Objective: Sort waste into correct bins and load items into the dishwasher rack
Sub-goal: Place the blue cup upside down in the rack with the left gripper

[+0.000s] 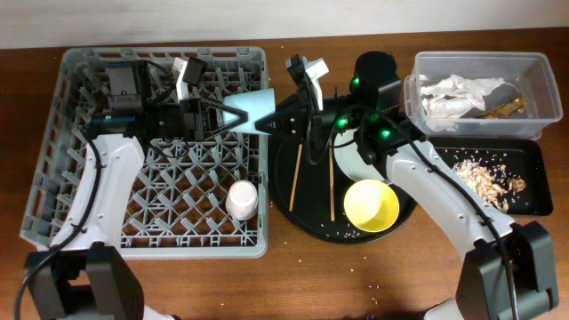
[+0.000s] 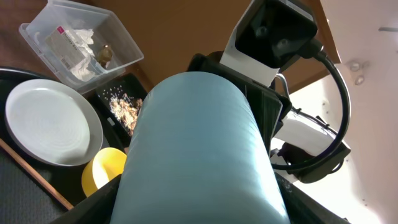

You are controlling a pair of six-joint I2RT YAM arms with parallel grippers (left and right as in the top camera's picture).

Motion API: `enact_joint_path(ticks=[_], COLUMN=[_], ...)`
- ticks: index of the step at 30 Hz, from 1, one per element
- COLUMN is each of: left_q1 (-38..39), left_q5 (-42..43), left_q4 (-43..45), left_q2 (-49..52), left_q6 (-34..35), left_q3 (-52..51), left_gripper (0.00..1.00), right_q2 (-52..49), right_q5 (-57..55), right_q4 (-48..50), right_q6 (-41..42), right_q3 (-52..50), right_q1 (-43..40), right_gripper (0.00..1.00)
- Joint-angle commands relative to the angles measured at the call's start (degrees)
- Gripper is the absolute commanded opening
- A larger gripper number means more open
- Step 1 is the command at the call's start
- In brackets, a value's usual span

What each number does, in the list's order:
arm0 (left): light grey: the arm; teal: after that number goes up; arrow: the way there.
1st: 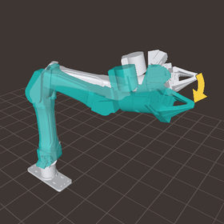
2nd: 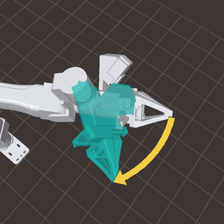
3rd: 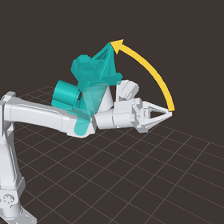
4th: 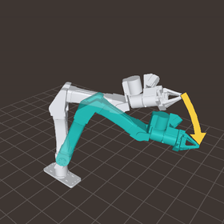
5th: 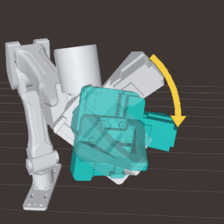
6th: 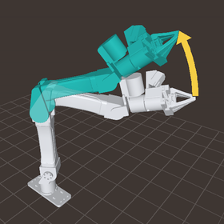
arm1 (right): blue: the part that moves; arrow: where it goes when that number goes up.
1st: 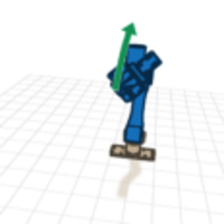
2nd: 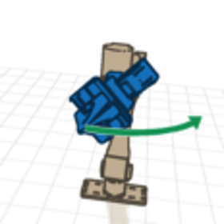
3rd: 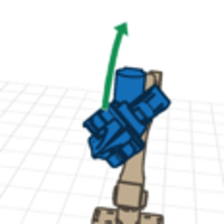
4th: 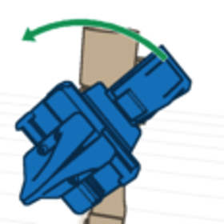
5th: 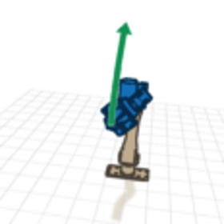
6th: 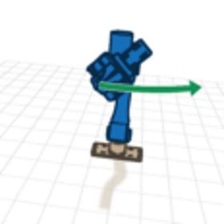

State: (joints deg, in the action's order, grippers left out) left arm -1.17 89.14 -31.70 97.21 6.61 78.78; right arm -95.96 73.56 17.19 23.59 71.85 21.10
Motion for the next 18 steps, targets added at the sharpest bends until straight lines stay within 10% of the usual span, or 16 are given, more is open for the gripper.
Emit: enact_joint_path(ticks=[1, 2, 4, 6, 14, 18], left_q1=[-0.35, -0.35, -0.39, -0.39, -0.70, 3.19], left_q5=[-1.11, -1.36, -1.75, -3.56, -28.59, -63.43], left_q4=[0.00, -0.02, 0.00, -0.02, -2.16, -23.28], left_q2=[-0.15, -0.15, -0.15, -0.15, -0.79, -1.36], left_q6=[-0.74, -0.81, -0.96, -2.73, -3.21, -3.72], left_q3=[0.00, 0.00, 0.00, 0.00, 1.20, 14.29], left_gripper=[0.62, 0.62, 0.61, 0.61, 0.62, 0.62], right_q2=[-0.92, -0.92, -0.92, -0.92, -0.90, -0.90], right_q5=[-1.68, -1.79, -2.23, -2.95, -11.56, -20.92], right_q4=[0.24, 0.24, 0.24, 0.17, -22.53, -35.63], right_q6=[1.36, 1.36, 1.36, 1.44, -5.27, -9.01], right_q3=[0.17, 0.17, 0.17, 0.17, 0.15, 0.15], right_q1=[0.33, 0.33, 0.31, 0.20, -12.31, -17.86], right_gripper=[0.15, 0.20, 0.73, 0.98, 0.99, 0.98])
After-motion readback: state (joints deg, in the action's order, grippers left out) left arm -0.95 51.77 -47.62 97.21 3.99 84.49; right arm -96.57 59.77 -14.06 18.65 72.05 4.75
